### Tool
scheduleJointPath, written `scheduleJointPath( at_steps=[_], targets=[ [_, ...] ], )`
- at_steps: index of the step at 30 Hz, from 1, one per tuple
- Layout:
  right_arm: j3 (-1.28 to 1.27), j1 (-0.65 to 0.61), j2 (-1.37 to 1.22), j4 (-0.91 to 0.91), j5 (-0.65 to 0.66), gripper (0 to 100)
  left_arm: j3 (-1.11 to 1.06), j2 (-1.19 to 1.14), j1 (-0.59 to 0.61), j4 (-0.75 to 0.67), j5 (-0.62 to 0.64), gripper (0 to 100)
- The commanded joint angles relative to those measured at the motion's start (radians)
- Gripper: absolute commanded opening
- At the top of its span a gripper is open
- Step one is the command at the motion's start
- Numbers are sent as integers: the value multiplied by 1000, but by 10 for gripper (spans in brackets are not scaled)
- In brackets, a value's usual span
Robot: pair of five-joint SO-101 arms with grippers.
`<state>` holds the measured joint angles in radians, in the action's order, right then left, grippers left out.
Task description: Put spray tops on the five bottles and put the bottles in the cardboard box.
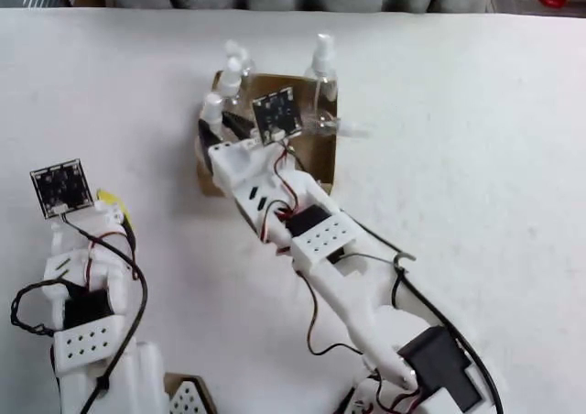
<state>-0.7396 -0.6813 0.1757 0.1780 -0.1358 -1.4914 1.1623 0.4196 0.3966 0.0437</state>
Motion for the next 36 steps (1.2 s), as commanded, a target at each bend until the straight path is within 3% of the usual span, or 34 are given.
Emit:
scheduleJointPath(
  at_steps=[1,22,28,36],
  targets=[
    [20,12,4,42,44,16,11,16,-12,-32,-11,64],
    [12,10,-50,108,112,21,11,16,-12,-32,-11,64],
    [11,7,-50,108,112,113,11,16,-12,-32,-11,64],
    [11,5,-50,108,110,109,11,16,-12,-32,-11,64]
  ],
)
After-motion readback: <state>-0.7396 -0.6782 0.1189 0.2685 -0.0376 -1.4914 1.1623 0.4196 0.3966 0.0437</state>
